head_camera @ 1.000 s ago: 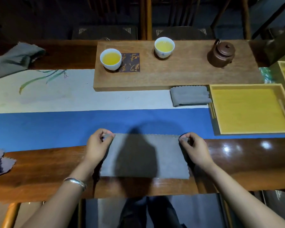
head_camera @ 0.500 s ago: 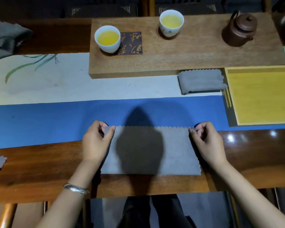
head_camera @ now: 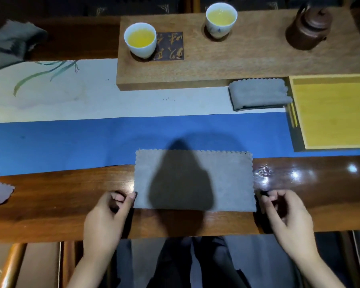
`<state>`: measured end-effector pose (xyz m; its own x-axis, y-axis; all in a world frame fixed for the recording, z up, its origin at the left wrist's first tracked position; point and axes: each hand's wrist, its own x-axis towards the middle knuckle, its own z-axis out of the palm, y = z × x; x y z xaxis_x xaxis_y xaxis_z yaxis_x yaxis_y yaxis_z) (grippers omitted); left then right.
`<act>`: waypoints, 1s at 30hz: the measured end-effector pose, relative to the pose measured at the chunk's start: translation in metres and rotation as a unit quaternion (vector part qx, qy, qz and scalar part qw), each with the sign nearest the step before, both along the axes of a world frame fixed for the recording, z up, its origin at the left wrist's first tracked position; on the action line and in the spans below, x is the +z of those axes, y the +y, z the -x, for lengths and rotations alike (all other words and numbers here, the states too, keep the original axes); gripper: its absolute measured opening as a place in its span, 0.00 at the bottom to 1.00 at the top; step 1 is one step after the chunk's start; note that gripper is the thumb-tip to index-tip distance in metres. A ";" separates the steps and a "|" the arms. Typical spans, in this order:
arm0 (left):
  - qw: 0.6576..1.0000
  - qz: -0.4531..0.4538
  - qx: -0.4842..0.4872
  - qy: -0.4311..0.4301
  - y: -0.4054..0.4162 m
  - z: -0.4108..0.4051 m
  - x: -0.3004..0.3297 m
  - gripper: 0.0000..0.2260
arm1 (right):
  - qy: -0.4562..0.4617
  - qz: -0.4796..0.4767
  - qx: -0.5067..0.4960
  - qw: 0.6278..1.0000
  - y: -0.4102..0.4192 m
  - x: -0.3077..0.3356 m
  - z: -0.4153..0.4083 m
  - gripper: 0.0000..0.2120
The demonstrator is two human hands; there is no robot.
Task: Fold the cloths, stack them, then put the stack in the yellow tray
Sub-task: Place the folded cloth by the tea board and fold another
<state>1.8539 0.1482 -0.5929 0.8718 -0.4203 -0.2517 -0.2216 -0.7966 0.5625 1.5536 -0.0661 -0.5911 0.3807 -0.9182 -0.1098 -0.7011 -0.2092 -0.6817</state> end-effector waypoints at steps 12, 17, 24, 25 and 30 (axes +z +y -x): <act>0.954 0.029 -0.299 0.005 0.008 -0.003 -0.007 0.17 | 0.133 0.042 0.278 0.951 -0.006 -0.010 -0.006 0.23; 0.964 0.064 -0.257 -0.020 0.007 -0.010 -0.009 0.06 | 0.061 0.105 0.235 0.964 0.000 -0.010 -0.008 0.08; 0.971 0.166 -0.159 0.068 -0.013 -0.018 0.000 0.02 | -0.130 -0.027 0.050 0.990 -0.002 -0.001 -0.024 0.05; 0.970 0.181 -0.140 0.082 -0.019 -0.019 0.001 0.02 | -0.149 -0.052 0.027 0.987 -0.005 0.000 -0.029 0.08; 0.971 0.207 -0.092 0.073 -0.054 -0.030 -0.003 0.03 | -0.189 -0.105 -0.021 0.976 -0.028 -0.004 -0.053 0.06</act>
<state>1.8835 0.0938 -0.5957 0.7406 -0.6565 -0.1434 -0.2321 -0.4502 0.8622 1.6068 -0.0945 -0.5951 0.3935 -0.9059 -0.1565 -0.3953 -0.0131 -0.9184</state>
